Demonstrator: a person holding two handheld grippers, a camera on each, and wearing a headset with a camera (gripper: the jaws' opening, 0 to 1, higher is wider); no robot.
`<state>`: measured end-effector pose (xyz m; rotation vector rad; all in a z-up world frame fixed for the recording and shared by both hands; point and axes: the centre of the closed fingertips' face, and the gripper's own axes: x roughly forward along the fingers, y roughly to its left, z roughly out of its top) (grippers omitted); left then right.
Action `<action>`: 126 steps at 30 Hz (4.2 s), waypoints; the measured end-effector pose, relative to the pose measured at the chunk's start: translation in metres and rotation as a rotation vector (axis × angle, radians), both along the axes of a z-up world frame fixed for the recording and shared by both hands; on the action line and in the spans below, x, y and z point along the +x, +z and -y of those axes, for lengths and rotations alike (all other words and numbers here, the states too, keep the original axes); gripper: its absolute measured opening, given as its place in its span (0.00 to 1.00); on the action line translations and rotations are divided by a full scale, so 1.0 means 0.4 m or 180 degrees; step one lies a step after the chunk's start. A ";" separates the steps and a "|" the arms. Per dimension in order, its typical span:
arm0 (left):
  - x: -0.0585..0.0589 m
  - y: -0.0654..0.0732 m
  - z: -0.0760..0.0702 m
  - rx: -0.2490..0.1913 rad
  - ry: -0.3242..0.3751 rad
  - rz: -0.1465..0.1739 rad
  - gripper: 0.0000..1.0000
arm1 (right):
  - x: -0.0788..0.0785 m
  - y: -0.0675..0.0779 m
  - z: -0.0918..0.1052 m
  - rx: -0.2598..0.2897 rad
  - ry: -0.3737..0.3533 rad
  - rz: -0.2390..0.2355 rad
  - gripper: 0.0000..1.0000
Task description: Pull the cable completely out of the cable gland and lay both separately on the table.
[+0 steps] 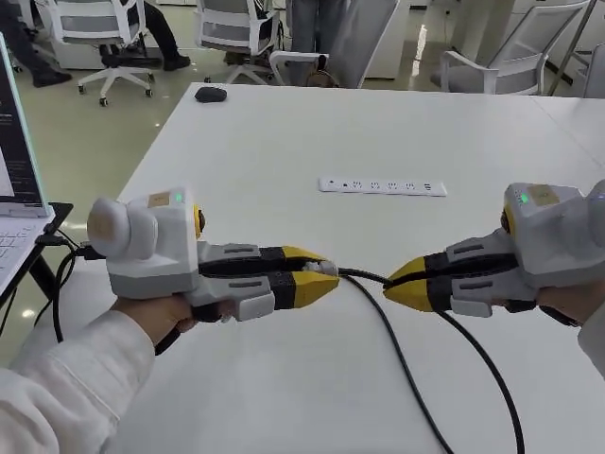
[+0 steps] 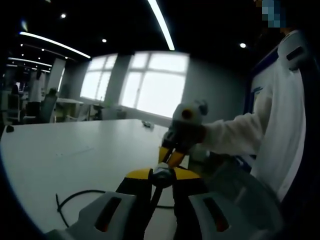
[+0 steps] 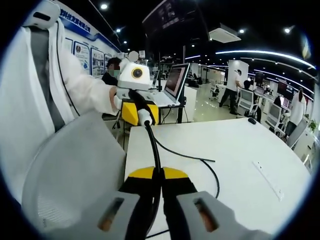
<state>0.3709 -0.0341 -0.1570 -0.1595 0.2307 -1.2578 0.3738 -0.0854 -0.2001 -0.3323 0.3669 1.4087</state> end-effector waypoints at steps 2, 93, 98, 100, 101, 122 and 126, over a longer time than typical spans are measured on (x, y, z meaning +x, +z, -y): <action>0.000 -0.001 0.000 0.0002 -0.0001 -0.0003 0.16 | 0.002 -0.008 0.011 -0.0023 -0.0028 -0.0012 0.03; -0.003 -0.012 0.024 -0.0019 -0.0091 -0.0061 0.16 | -0.023 0.073 -0.073 0.0192 0.0392 0.0334 0.03; -0.004 -0.017 0.017 0.0000 -0.0072 -0.0071 0.16 | -0.021 0.059 -0.053 0.0176 0.0341 0.0293 0.03; -0.004 -0.018 0.016 0.0011 -0.0066 -0.0071 0.16 | -0.019 0.051 -0.046 0.0171 0.0320 0.0270 0.03; -0.004 -0.019 0.015 0.0020 -0.0060 -0.0072 0.16 | -0.017 0.043 -0.039 0.0163 0.0296 0.0250 0.03; -0.004 -0.027 0.001 0.0021 0.0001 -0.0118 0.16 | 0.003 -0.066 0.071 -0.0056 -0.0079 -0.0008 0.03; -0.003 -0.022 -0.002 -0.0018 0.0028 -0.0135 0.16 | 0.003 -0.085 0.083 -0.0087 -0.0135 -0.0057 0.03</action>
